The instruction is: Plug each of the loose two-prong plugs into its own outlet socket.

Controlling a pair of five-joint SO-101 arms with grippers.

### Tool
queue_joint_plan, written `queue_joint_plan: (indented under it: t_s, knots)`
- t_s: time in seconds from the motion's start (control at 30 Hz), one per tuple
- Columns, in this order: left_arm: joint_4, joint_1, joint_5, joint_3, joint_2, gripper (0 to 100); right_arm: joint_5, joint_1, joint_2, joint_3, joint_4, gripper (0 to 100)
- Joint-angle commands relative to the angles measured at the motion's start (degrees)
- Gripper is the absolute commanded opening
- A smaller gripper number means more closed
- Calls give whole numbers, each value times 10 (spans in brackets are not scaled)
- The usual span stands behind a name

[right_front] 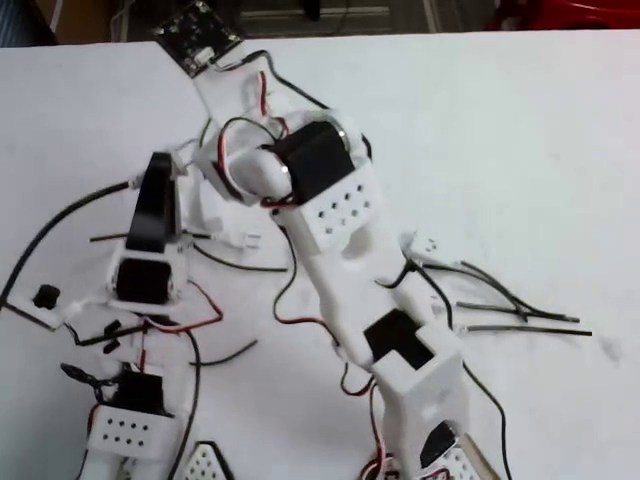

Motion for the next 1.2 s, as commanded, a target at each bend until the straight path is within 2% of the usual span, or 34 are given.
queue_joint_plan:
  t_s: [0.0,0.83,1.17]
  knots:
    - [-6,6,5,-1,0,24,-4,1,-7,-33,-2,18]
    - [-6,6,5,-1,0,24,-1,-27,-5,-27,-86,18]
    - [-6,6,5,-1,1,24,0,29,-13,-35,-58,18]
